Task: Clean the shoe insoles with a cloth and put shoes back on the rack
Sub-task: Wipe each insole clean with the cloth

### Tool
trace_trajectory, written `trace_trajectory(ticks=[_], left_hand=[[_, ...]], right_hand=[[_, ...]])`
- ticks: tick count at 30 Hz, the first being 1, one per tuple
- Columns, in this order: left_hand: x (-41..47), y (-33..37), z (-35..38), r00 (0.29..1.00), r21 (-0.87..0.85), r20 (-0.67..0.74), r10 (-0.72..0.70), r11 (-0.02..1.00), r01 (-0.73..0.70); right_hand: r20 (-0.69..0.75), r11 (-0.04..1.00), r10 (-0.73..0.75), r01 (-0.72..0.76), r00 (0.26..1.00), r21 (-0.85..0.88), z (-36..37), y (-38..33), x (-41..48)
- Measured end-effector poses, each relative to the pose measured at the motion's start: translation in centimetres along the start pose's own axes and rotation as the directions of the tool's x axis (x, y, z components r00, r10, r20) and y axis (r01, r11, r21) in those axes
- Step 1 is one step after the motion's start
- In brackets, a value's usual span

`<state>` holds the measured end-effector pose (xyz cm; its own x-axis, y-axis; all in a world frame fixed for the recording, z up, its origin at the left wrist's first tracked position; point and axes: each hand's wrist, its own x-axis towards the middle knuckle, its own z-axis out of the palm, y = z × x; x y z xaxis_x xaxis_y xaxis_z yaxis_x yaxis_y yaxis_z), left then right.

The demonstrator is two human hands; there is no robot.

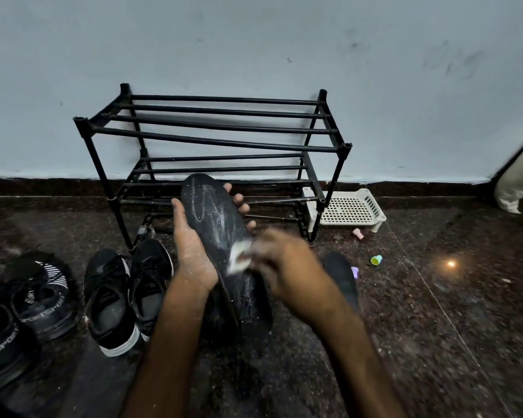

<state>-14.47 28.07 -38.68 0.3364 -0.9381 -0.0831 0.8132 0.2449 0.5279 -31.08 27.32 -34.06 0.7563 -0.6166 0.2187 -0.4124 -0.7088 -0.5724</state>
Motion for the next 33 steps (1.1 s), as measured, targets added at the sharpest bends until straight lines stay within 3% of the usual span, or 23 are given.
trace_trajectory(ticks=[2,4,6,8,10,11,12,13,15,16,17,19,21,23,24,25,26,27,28,29,30,31,33], left_hand=[[-0.1,0.7,-0.2,0.999,0.014,-0.005,0.054,0.998,-0.054],[-0.3,1.5,-0.5,0.996,0.024,0.003,0.091,0.996,-0.091],[-0.4,2.0,-1.1,0.994,0.044,0.003,0.108,0.993,-0.108],[-0.5,2.1,-1.3,0.994,0.059,0.005,0.107,0.992,-0.108],[-0.4,1.9,-1.1,0.995,0.056,0.001,0.099,0.993,-0.099],[-0.4,1.8,-0.9,0.996,0.051,0.003,0.093,0.994,-0.093],[-0.3,1.7,-0.6,0.996,0.056,0.011,0.09,0.994,-0.091],[-0.3,1.7,-0.5,0.995,0.073,0.024,0.095,0.993,-0.096],[-0.2,2.1,-0.4,0.992,0.092,0.065,0.111,0.989,-0.116],[-0.3,2.3,-0.6,0.99,0.089,0.085,0.111,0.989,-0.119],[-0.3,2.6,-0.7,0.989,0.088,0.098,0.108,0.989,-0.117],[-0.3,2.9,-0.9,0.988,0.086,0.114,0.103,0.99,-0.113],[-0.6,2.5,-0.9,0.987,0.069,0.152,0.057,0.995,-0.068],[-0.9,1.5,-0.5,0.984,0.036,0.178,-0.017,0.999,0.01],[-1.1,1.0,-0.1,0.982,0.035,0.184,-0.046,0.999,0.041],[-1.3,0.6,0.3,0.979,0.048,0.194,-0.067,0.997,0.059],[-1.3,0.4,0.6,0.975,0.065,0.209,-0.077,0.996,0.065],[-1.3,0.3,0.6,0.97,0.072,0.231,-0.076,0.996,0.061],[-1.3,0.5,0.6,0.966,0.076,0.25,-0.071,0.996,0.054],[-1.2,0.8,0.4,0.964,0.078,0.256,-0.069,0.996,0.051],[-1.2,1.1,0.1,0.964,0.076,0.258,-0.069,0.996,0.051],[-1.2,1.3,-0.1,0.964,0.071,0.258,-0.066,0.996,0.049],[-1.6,1.3,0.1,0.965,0.041,0.254,-0.062,0.998,0.053]], right_hand=[[0.446,0.994,0.112,-0.098,0.888,-0.054,0.7,0.0,-1.5],[0.569,0.977,0.182,-0.213,0.802,-0.012,-0.5,0.8,-2.4],[0.427,0.949,0.25,-0.307,0.869,0.068,-2.8,1.1,-2.5],[-0.015,0.978,0.203,-0.202,0.979,0.052,-4.1,0.7,-1.5],[-0.403,0.996,0.084,-0.092,0.911,-0.001,-3.0,-0.3,-0.5],[-0.421,0.997,0.039,-0.062,0.906,-0.04,-1.7,-0.9,-0.2],[-0.247,0.996,0.014,-0.036,0.969,-0.084,-0.1,-1.1,-0.2],[0.064,0.992,0.018,-0.01,0.998,-0.128,1.5,-1.1,-0.5],[0.595,0.988,0.114,-0.03,0.795,-0.15,2.9,-1.0,-1.8],[0.685,0.988,0.139,-0.055,0.715,-0.143,2.2,-0.7,-2.2],[0.682,0.989,0.149,-0.093,0.716,-0.119,1.0,-0.4,-2.4],[0.524,0.982,0.163,-0.19,0.836,-0.003,-2.0,-0.4,-2.2],[0.096,0.98,0.158,-0.168,0.983,0.103,-3.8,-1.3,-1.3],[-0.345,0.993,0.114,-0.092,0.932,0.077,-2.8,-2.1,-0.1],[-0.434,0.997,0.074,-0.078,0.898,0.008,-1.7,-2.5,0.3],[-0.341,0.996,0.031,-0.059,0.94,-0.072,-0.3,-2.5,0.2],[-0.085,0.993,0.003,-0.013,0.996,-0.114,0.7,-2.2,-0.3],[0.22,0.993,0.035,-0.009,0.975,-0.118,1.0,-2.2,-0.9],[0.484,0.993,0.085,-0.035,0.871,-0.111,0.4,-2.2,-1.4],[0.614,0.996,0.092,-0.069,0.784,-0.061,-0.6,-1.9,-1.7],[0.604,0.997,0.076,-0.075,0.793,-0.027,-1.8,-1.7,-1.8],[0.486,0.998,0.06,-0.065,0.872,-0.007,-2.8,-1.6,-1.8],[-0.021,0.997,0.074,-0.074,0.997,0.006,-4.0,-1.4,-1.0]])
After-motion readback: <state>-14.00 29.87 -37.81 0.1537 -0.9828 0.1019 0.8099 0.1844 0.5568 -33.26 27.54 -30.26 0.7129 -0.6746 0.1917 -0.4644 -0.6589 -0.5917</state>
